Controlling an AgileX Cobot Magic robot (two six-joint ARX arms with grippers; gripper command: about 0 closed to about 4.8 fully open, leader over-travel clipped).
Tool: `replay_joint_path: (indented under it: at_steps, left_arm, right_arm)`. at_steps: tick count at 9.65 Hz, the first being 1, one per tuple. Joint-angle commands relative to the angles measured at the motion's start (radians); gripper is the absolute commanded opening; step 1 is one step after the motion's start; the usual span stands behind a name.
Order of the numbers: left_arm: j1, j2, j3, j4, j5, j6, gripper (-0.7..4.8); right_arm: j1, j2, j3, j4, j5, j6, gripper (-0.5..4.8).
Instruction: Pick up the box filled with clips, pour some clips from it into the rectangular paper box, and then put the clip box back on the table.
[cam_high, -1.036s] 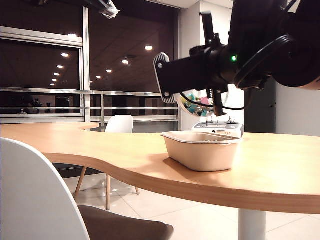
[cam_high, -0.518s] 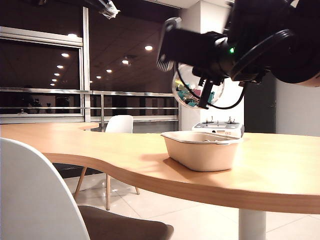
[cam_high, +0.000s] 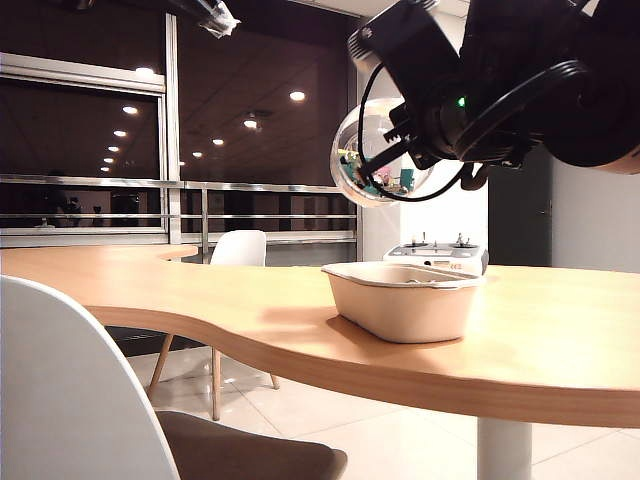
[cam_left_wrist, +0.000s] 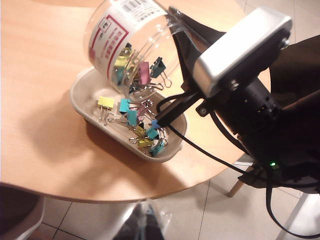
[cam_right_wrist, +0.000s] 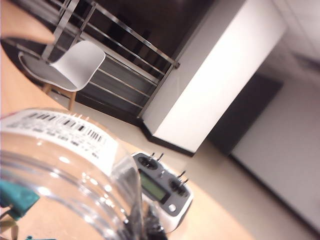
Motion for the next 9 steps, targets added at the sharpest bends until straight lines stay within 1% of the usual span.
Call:
replay_joint_path:
  at_steps: [1, 2, 3, 4, 5, 6, 7, 8, 9]
  left_arm:
    - [0.0, -0.003, 0.006, 0.015, 0.006, 0.001, -0.07]
    - [0.0, -0.003, 0.006, 0.017, 0.006, 0.001, -0.07]
    - [0.0, -0.003, 0.006, 0.021, 0.006, 0.001, -0.07]
    - [0.0, -0.003, 0.006, 0.021, 0.006, 0.001, -0.07]
    - [0.0, -0.003, 0.006, 0.021, 0.006, 0.001, -0.07]
    - [0.0, -0.003, 0.006, 0.022, 0.006, 0.001, -0.07]
    - [0.0, -0.003, 0.006, 0.022, 0.006, 0.001, -0.07]
    - [0.0, -0.003, 0.006, 0.025, 0.006, 0.001, -0.07]
    - [0.0, -0.003, 0.006, 0.036, 0.006, 0.001, -0.07]
  right_arm:
    - [-0.003, -0.009, 0.004, -0.004, 0.028, 0.197, -0.01]
    - [-0.02, -0.009, 0.004, -0.034, 0.027, 0.349, -0.01]
    - [-0.048, -0.009, 0.004, -0.072, 0.027, 0.444, -0.01]
    - [-0.053, -0.009, 0.004, -0.073, 0.026, 0.451, -0.02]
    - [-0.065, -0.01, 0.004, -0.07, -0.003, 0.327, -0.01]
    - [-0.066, -0.01, 0.004, -0.013, -0.048, -0.055, -0.01]
    - [-0.058, -0.008, 0.004, -0.021, -0.105, -0.403, -0.02]
    - [-0.055, -0.008, 0.004, -0.038, -0.12, -0.557, -0.02]
    - [-0.049, -0.008, 0.004, -0.065, -0.146, -0.836, -0.02]
